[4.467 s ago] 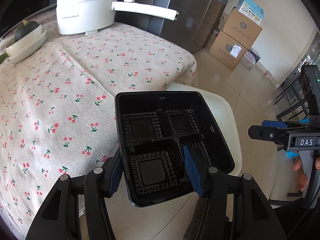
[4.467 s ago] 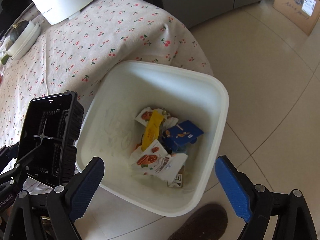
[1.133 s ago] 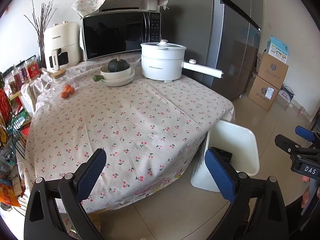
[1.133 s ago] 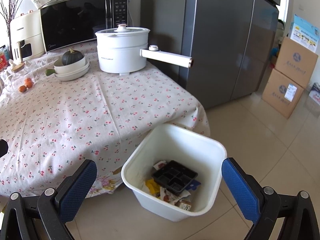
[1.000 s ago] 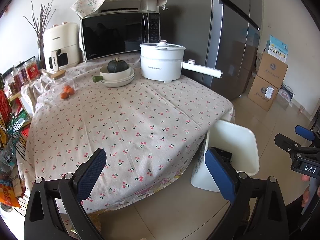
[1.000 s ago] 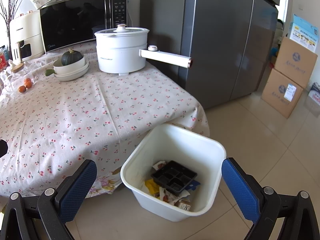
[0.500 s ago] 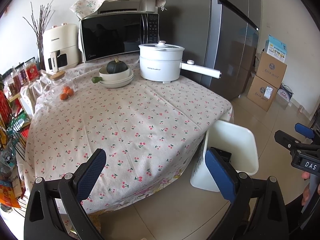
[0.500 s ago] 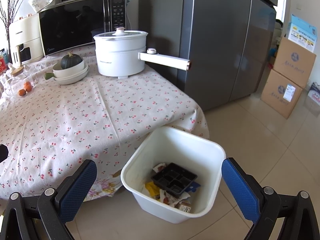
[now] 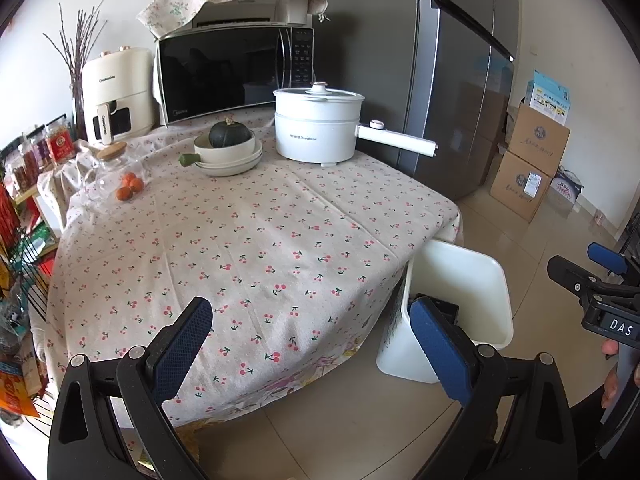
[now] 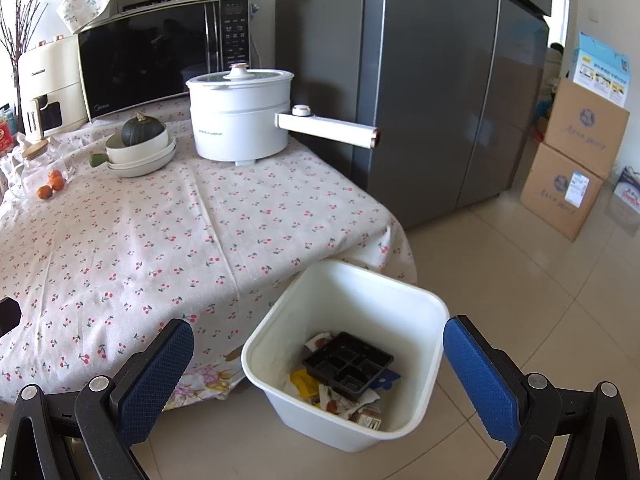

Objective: Collect trash

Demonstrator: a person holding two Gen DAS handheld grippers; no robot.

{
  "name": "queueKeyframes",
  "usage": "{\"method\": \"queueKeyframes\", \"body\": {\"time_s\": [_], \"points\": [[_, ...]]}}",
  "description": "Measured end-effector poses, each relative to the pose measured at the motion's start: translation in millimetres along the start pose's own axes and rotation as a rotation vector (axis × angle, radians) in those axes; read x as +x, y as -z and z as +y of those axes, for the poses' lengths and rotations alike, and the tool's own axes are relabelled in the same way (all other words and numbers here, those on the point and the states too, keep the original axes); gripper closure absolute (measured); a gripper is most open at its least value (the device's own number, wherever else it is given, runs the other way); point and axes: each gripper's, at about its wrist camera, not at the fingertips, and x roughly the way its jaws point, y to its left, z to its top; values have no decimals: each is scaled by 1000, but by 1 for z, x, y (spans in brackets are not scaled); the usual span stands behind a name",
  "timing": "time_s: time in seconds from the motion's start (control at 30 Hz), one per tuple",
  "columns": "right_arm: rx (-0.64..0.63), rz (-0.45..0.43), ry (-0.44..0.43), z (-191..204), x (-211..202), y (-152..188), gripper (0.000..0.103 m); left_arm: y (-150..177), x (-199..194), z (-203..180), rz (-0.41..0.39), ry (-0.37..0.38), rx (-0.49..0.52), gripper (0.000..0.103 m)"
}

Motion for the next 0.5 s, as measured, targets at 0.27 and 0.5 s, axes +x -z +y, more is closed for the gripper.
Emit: {"method": "queueKeyframes", "body": {"time_s": [0.27, 0.5], "points": [[-1, -7, 2, 0, -1, 0, 1, 0, -3, -2, -9, -5, 7, 3], [-8, -22, -13, 3, -3, 0, 1, -6, -10, -5, -8, 36, 30, 3]]}}
